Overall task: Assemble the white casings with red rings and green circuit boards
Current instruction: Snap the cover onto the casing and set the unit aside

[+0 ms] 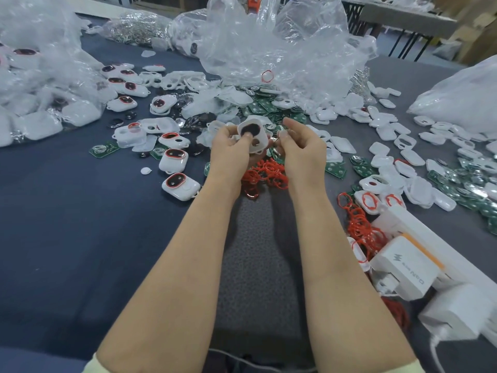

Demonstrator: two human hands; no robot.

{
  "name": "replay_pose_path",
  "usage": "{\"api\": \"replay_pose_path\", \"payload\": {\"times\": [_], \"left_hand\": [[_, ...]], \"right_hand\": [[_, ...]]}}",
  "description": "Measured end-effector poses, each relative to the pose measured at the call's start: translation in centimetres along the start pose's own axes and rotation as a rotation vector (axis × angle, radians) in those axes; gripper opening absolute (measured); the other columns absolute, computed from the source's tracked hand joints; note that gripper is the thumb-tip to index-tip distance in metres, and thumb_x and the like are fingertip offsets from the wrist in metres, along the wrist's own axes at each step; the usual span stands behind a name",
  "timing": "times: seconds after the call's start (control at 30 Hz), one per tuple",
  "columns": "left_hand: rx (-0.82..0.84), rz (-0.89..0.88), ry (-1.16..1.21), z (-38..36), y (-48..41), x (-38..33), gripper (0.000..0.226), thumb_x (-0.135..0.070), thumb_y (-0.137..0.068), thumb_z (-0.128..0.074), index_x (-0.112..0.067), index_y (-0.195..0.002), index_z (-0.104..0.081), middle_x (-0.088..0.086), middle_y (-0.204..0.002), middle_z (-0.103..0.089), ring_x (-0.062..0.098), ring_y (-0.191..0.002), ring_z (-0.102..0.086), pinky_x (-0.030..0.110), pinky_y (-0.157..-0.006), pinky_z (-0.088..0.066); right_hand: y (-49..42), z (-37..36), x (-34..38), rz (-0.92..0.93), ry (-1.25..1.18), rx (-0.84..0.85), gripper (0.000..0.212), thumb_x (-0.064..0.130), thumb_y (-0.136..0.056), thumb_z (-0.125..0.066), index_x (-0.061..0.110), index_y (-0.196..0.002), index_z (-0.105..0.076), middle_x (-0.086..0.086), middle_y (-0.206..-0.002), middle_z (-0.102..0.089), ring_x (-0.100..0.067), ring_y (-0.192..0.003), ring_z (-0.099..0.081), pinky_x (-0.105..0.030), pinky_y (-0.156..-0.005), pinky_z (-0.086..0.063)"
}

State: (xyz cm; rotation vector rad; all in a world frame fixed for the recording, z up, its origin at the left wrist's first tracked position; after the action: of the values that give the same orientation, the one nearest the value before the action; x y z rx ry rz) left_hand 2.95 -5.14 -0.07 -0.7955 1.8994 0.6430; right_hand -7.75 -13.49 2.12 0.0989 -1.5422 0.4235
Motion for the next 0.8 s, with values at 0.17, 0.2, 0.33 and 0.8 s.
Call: {"api": "replay_pose_path", "payload": {"times": [0.17,0.2,0.33,0.8], "left_hand": [[-0.005,-0.062,0.023,0.3,0.0,-0.4,0.023,0.003,-0.097,-0.043,-0.018,-0.093,-0.052,0.011,-0.1,-0.061,0.042,-0.11,-0.061,0.041,-0.084,-0.057],[-0.017,-0.066,0.028,0.5,0.0,-0.4,0.023,0.003,-0.097,-0.043,-0.017,-0.093,-0.052,0.011,-0.099,-0.061,0.042,-0.11,-0.061,0.038,-0.079,-0.057],[-0.075,-0.134,-0.016,1.1,-0.2,-0.8,0.022,0.003,-0.096,-0.045,-0.018,-0.092,-0.052,0.001,-0.087,-0.06,0.029,-0.094,-0.066,0.032,-0.072,-0.058],[-0.101,-0.235,-0.034,0.8,-0.1,-1.1,0.025,0.002,-0.091,-0.052,-0.022,-0.085,-0.055,-0.003,-0.068,-0.063,0.007,-0.059,-0.059,0.032,-0.067,-0.05]], "right_hand": [[0.1,0.2,-0.1,-0.033,-0.083,-0.005,0.019,0.0,-0.091,-0.056,0.015,-0.088,-0.066,-0.001,-0.082,-0.068,-0.008,-0.075,-0.066,-0.02,-0.073,-0.054],[0.1,0.1,-0.1,-0.039,-0.105,0.001,0.017,-0.001,-0.091,-0.057,0.014,-0.087,-0.065,-0.003,-0.081,-0.068,-0.006,-0.072,-0.067,-0.018,-0.07,-0.054],[0.3,0.0,0.7,0.033,-0.018,0.003,0.013,0.003,-0.09,-0.061,0.015,-0.084,-0.062,-0.004,-0.084,-0.069,-0.008,-0.075,-0.067,-0.021,-0.074,-0.054],[2.0,-2.4,2.4,0.209,0.349,0.037,0.005,0.009,-0.083,-0.067,0.007,-0.087,-0.069,-0.011,-0.087,-0.067,-0.022,-0.082,-0.059,-0.033,-0.079,-0.046]]}}
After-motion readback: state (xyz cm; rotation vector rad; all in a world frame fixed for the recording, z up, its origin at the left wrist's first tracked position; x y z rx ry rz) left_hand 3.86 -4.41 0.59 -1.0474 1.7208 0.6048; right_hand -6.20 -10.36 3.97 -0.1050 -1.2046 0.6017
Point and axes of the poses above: each hand's wrist, its own y-axis away from the middle knuckle, its own z-axis out of the back of the hand, x = y × z, the point moved 8 cm from there along -y, towards the middle knuckle
